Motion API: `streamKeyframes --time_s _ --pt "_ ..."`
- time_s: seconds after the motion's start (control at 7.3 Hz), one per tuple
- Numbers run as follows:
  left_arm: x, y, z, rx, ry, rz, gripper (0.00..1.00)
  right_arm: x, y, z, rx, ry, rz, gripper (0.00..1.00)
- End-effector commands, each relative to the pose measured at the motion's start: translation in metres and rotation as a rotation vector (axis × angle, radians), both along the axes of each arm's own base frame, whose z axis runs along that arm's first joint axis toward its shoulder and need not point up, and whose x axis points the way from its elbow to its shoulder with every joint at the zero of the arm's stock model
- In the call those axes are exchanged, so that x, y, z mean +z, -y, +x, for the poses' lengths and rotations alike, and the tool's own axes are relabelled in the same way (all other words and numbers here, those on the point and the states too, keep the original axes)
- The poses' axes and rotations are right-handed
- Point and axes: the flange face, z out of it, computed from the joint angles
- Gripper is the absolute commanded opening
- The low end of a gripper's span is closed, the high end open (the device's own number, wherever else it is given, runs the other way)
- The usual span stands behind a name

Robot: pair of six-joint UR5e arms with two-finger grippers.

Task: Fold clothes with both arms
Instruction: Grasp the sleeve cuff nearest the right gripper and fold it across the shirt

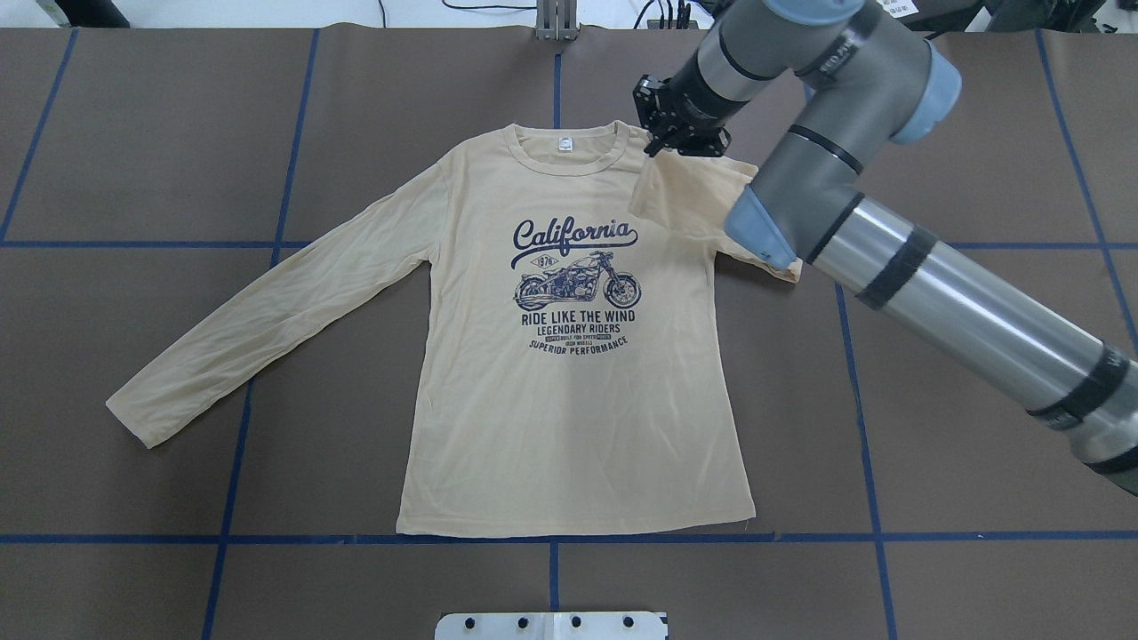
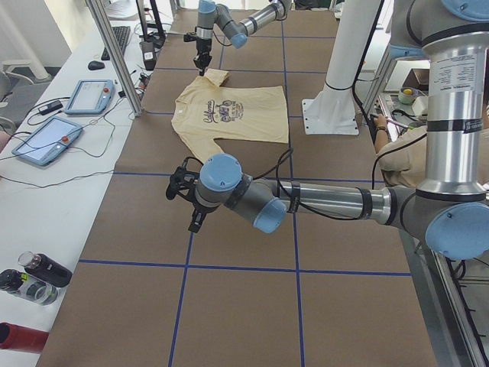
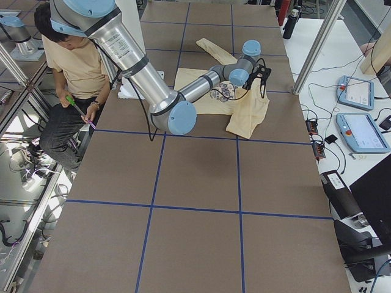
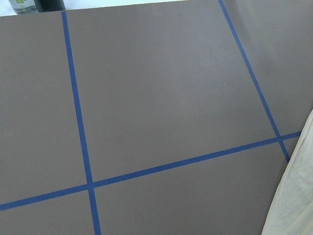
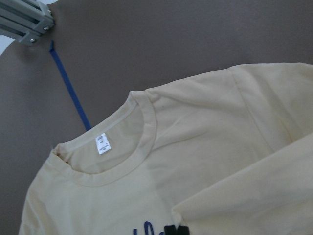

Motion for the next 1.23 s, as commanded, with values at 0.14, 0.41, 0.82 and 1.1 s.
streamKeyframes --time_s 0.14,0.41,0.82,1.1 --pt "0.001 0.002 0.005 0.009 0.002 -0.002 1.0 -0.121 0.001 -0.058 0.053 0.025 0.093 0.0" --pt "-0.001 0.004 0.006 0.01 0.002 0.0 1.0 -0.132 -0.026 -0.095 0.065 0.003 0.142 0.0" --pt "0.005 0.005 0.007 0.013 0.002 -0.009 1.0 -0.144 -0.046 -0.155 0.042 -0.053 0.177 0.0" --pt "-0.011 0.018 0.025 0.009 -0.026 -0.043 1.0 -0.152 -0.057 -0.178 0.02 -0.056 0.172 0.66"
